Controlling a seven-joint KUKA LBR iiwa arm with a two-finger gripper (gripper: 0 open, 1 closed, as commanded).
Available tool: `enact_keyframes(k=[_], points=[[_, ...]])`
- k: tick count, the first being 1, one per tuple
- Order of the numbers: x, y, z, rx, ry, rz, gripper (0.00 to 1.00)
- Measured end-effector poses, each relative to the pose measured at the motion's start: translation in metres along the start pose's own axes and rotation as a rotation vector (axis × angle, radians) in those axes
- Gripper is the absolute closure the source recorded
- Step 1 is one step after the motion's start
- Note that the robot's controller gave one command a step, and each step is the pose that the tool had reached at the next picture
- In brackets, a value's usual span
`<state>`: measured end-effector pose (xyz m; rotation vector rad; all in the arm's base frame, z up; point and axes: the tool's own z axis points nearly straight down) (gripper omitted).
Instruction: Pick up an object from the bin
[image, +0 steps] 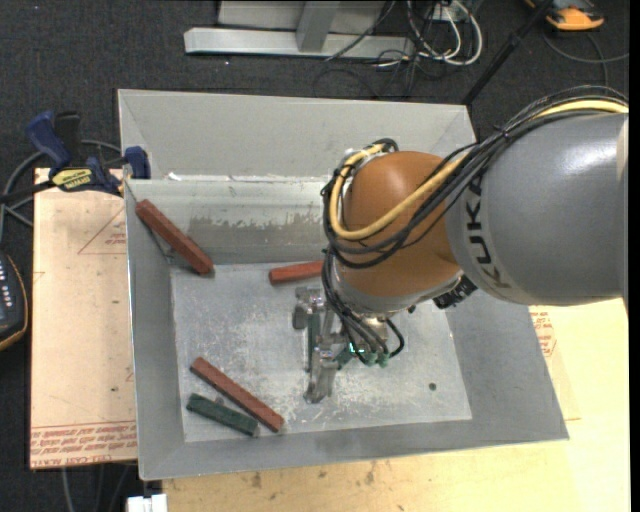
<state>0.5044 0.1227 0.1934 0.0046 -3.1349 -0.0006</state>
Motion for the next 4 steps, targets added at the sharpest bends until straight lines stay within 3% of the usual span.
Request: enact_keyframes(k=[1, 2, 3, 4], points=[[0.007, 0.059, 0.121, 0.0, 0.0, 0.063, 0.0], [0.003, 0.057, 0.115, -0.004, -0.012, 0.07, 1.0], [0.023, 0.048, 0.068, 0.0, -0.009, -0.188, 1.0], [-0.009, 0.097, 0.056, -0.003, -0.01, 0.038, 1.0]])
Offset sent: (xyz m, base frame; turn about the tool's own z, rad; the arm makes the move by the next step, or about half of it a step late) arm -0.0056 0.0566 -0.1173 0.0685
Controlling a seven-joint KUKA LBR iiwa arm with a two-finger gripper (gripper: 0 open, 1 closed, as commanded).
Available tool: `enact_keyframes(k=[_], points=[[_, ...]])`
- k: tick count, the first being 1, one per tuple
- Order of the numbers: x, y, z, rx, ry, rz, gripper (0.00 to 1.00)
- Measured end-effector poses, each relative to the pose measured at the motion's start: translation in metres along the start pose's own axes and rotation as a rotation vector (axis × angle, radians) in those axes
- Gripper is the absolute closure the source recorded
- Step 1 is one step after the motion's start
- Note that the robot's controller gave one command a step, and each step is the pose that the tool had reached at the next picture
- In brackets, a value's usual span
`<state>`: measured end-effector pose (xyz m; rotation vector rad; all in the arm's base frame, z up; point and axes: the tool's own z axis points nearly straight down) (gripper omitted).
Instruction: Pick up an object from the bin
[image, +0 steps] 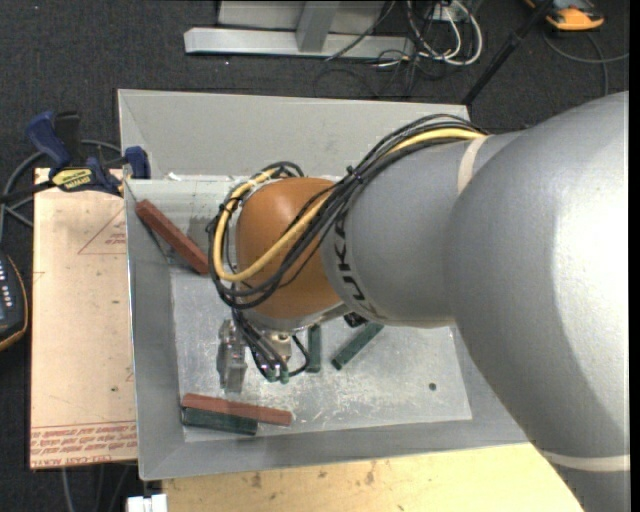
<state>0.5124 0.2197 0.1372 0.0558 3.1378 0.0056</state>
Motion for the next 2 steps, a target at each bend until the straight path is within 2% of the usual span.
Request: enact_keyframes(k=[1, 2], points=[[0.0, -0.001, 0.0, 0.002, 0.001, 0.002, 0.0], [0.022, -0.016, 0.069, 0.003, 0.007, -0.089, 0.0]])
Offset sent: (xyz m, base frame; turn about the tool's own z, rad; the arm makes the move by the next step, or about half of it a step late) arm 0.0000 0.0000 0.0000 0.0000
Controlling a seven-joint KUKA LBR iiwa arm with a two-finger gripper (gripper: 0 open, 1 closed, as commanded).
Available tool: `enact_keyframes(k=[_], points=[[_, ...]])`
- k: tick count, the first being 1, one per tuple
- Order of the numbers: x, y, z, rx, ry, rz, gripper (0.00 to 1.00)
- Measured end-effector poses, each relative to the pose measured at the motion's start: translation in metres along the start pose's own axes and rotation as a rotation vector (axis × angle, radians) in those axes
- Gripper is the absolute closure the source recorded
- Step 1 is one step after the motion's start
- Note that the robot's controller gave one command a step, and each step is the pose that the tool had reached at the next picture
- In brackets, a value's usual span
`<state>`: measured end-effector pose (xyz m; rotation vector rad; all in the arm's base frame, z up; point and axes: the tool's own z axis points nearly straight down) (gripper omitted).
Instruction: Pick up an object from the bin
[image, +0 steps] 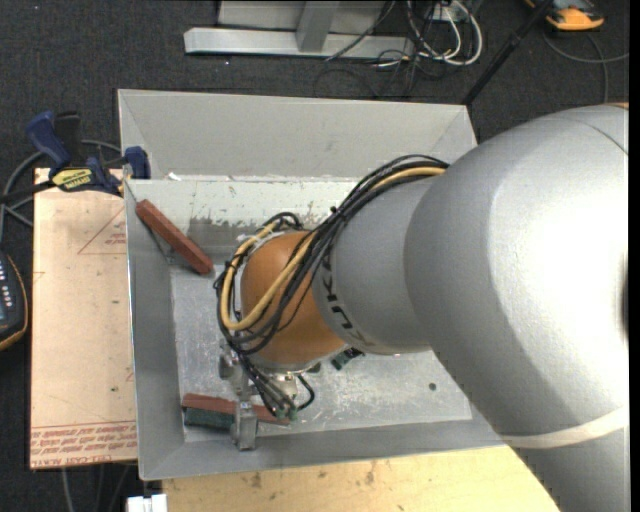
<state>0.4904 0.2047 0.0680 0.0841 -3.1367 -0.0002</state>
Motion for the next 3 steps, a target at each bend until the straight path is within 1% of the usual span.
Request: enact_keyframes(k=[1, 2, 3], points=[[-0.002, 0.001, -0.004, -0.003, -0.005, 0.0, 1.0], [-0.033, 0.045, -0.068, -0.002, -0.012, -0.424, 1.0], [-0.041, 0.048, -0.158, -0.002, -0.016, -0.426, 1.0]])
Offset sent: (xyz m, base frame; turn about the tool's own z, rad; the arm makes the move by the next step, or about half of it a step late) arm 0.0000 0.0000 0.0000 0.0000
